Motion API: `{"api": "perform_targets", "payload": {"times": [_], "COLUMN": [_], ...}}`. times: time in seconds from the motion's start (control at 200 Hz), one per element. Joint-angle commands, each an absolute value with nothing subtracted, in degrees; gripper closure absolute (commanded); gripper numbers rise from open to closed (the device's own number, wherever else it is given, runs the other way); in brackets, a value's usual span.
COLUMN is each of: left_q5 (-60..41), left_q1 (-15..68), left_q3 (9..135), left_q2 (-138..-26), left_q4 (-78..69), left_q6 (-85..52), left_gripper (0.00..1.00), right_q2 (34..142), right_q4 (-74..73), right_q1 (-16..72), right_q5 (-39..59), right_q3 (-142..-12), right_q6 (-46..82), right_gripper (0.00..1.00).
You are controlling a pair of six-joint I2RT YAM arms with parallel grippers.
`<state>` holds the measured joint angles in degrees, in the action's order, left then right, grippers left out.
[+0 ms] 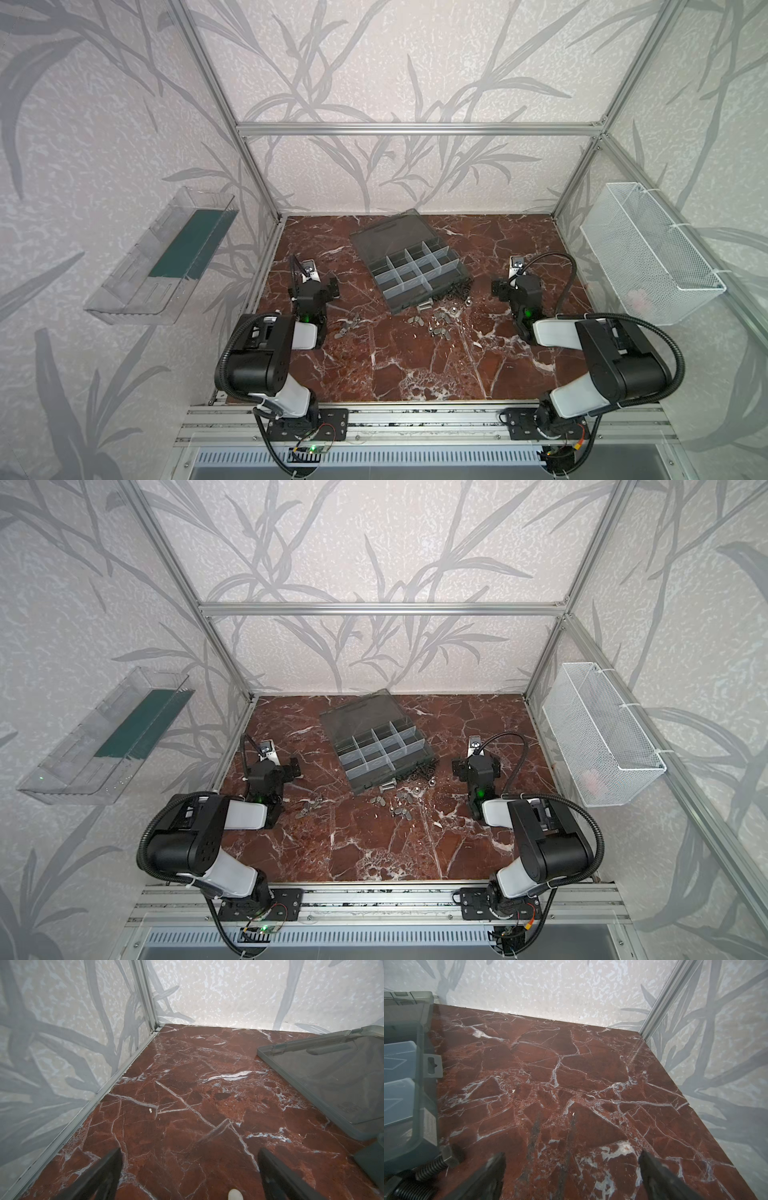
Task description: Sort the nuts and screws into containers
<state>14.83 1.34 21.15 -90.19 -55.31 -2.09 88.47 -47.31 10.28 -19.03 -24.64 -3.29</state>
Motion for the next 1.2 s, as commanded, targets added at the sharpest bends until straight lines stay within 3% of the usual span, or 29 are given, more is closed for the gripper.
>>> {"api": "perform_targets", "payload": {"times": [0.0,1.2], "left_q5": [14.3,15.1], "left_q1": [1.2,1.0], "left_q3": [21.0,21.2], "left_q2": [-90.3,-90.4], "left_q4": [-56.0,-55.9], "left_q6": [-1.4,-2.0], "left_gripper": [0.01,0.01], "right_q2": [88.7,88.8], "right_q4": [-48.5,-48.5], "right_q1": [10.2,10.2], "right_q5": [-19.8,-19.8], "right_q3": [-25.1,-25.1], "right_q6": [-3.7,-3.6], "right_gripper": [0.01,0.01]}}
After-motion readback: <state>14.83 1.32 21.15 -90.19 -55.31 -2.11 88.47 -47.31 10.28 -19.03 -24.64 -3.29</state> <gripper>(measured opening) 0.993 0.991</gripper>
